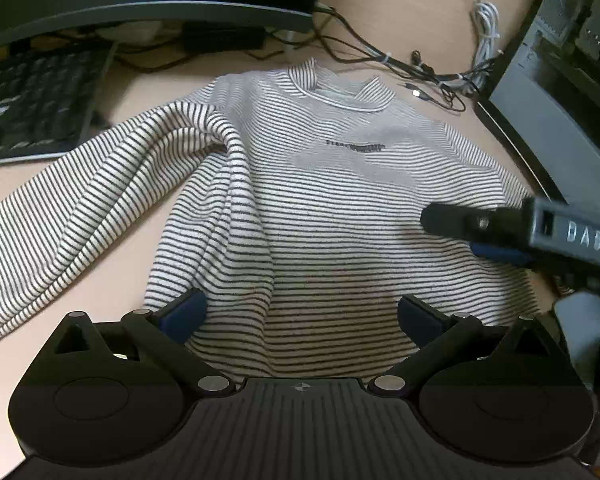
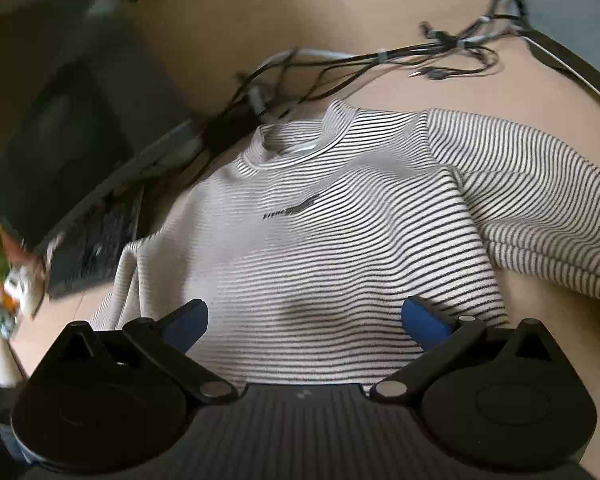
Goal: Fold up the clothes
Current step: 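Move the right gripper to the shirt sleeve by the PC case and close on its cuff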
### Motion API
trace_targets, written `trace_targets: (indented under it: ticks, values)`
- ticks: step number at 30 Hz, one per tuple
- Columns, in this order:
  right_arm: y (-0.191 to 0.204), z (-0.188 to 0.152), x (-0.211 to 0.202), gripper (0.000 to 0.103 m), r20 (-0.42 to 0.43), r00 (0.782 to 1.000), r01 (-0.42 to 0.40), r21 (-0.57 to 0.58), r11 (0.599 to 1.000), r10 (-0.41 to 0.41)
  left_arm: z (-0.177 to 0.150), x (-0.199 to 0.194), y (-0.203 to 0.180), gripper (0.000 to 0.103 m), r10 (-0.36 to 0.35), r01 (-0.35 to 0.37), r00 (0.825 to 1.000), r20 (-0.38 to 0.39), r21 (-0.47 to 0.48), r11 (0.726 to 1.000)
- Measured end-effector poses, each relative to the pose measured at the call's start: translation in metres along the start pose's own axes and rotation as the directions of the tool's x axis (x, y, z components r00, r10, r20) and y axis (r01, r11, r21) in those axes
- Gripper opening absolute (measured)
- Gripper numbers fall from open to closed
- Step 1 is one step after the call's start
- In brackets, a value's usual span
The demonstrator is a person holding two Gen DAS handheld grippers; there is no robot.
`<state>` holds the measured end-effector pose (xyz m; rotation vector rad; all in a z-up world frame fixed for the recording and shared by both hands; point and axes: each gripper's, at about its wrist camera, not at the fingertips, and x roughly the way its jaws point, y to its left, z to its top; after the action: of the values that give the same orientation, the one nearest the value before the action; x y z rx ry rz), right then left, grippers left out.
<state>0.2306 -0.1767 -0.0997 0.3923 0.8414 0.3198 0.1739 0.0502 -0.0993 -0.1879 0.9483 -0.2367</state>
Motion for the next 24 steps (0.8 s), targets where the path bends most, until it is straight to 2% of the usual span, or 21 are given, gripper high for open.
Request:
trace_targets:
  ticks: [4,7,11,13,15,17,19,22,24]
  values:
    - [0.019,-0.018,-0.002,0.103,0.055,0.993,0.107,-0.049,0.993,-0.104,-0.004,-0.018,0.027,0.103,-0.101,0.101,0.995,-0.002,-0.059,0.993]
    - [0.023,-0.024,-0.011,0.100,0.085,0.979,0.190,-0.036,0.981,-0.186,-0.007,-0.042,0.046,0.103,-0.135,0.138,0.990,0.032,-0.119,0.983]
    - [0.018,-0.034,-0.044,0.099,0.168,0.953,0.247,0.042,0.968,-0.251,-0.009,-0.062,0.052,0.103,-0.104,0.111,0.993,0.061,-0.118,0.987]
    - [0.013,-0.040,-0.068,0.099,0.225,0.913,0.332,0.077,0.940,-0.341,-0.006,-0.063,0.046,0.103,-0.142,0.149,0.988,0.063,-0.117,0.982]
    - [0.005,-0.047,-0.091,0.097,0.274,0.855,0.424,0.121,0.897,-0.441,-0.006,-0.062,0.034,0.103,-0.165,0.171,0.984,0.067,-0.080,0.982]
    - [-0.010,-0.054,-0.113,0.082,0.290,0.787,0.512,0.186,0.839,-0.544,-0.009,-0.057,0.021,0.103,-0.195,0.197,0.979,0.059,-0.035,0.980]
    - [-0.029,-0.060,-0.134,0.074,0.275,0.720,0.580,0.263,0.771,-0.637,-0.013,-0.052,0.009,0.103,-0.223,0.223,0.973,0.050,0.009,0.975]
    - [-0.057,-0.065,-0.147,0.052,0.241,0.707,0.574,0.353,0.739,-0.665,-0.020,-0.036,0.001,0.103,-0.241,0.241,0.970,0.011,0.000,0.971]
    - [-0.076,-0.068,-0.156,0.050,0.217,0.699,0.567,0.411,0.713,-0.681,-0.023,-0.024,0.000,0.103,-0.250,0.249,0.968,-0.033,-0.026,0.968]
